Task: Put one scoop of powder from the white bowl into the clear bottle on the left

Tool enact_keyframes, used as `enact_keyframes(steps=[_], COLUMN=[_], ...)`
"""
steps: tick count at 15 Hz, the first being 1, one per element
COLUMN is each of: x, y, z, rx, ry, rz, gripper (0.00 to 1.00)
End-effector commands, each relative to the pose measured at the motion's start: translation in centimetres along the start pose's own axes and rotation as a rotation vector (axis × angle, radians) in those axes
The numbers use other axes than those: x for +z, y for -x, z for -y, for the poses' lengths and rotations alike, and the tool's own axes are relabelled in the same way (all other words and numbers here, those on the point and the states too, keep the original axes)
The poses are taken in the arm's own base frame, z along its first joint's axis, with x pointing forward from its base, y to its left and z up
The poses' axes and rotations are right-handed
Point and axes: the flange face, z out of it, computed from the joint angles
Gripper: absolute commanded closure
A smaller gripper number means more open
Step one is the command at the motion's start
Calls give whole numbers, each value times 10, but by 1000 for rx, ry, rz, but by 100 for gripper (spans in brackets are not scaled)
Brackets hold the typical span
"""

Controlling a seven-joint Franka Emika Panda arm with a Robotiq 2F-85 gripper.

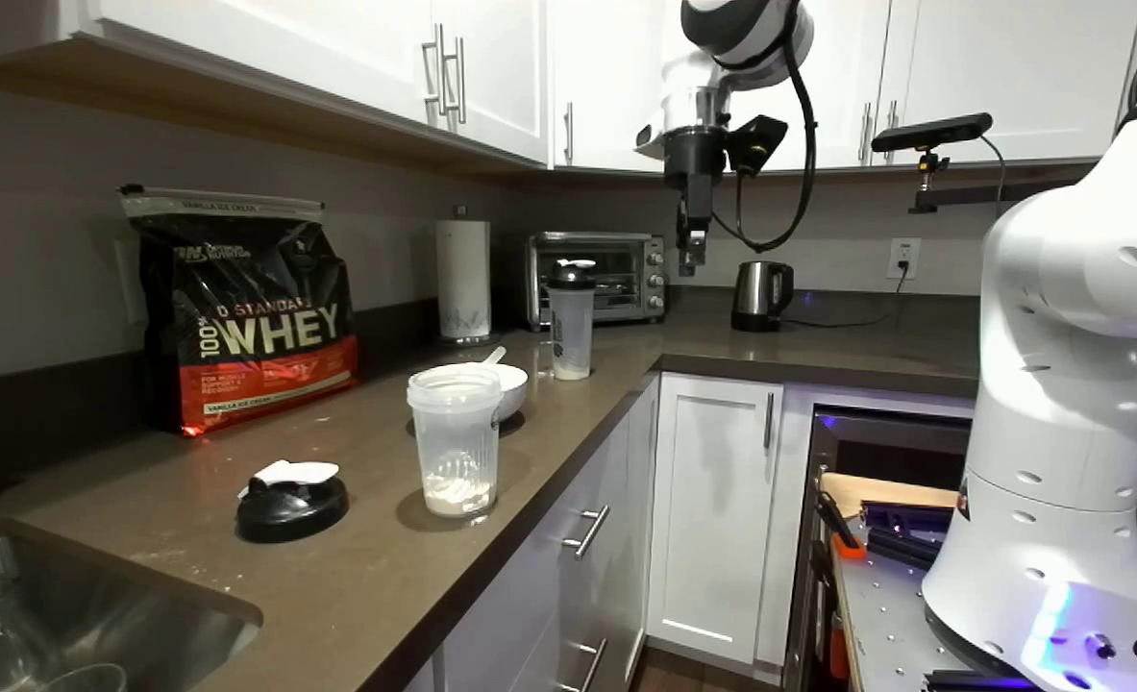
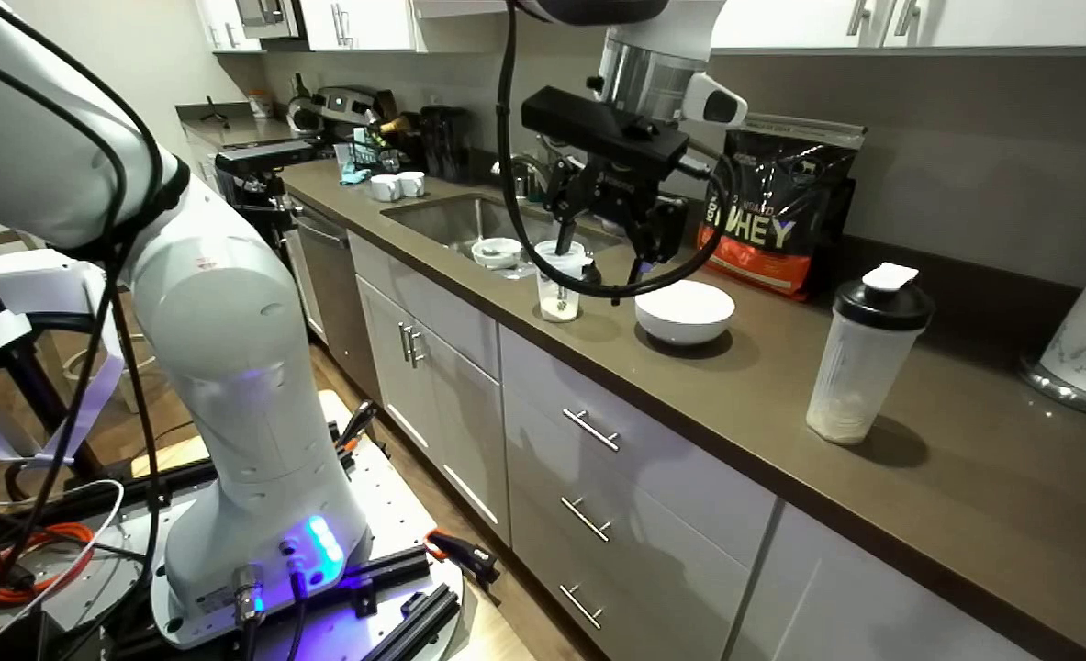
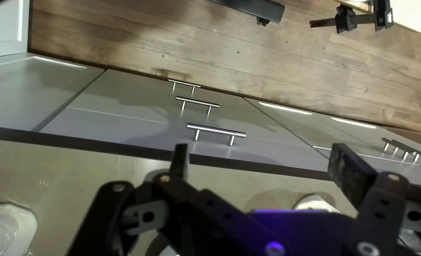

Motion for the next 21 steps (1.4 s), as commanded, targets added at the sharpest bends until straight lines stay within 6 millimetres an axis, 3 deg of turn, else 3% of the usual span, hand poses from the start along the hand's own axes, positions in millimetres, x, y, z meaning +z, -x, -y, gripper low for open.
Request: enact_keyframes(steps=[1, 5, 9, 14, 21], x=[-2, -1, 5, 20, 46], y=[-22, -56, -96, -141, -191], z=[19, 49, 65, 64, 59], rx=[-64, -170, -286, -380, -368], ry=[65, 152, 274, 395, 391], rz=[10, 10, 25, 63, 99], gripper=[0, 0, 0, 0, 0])
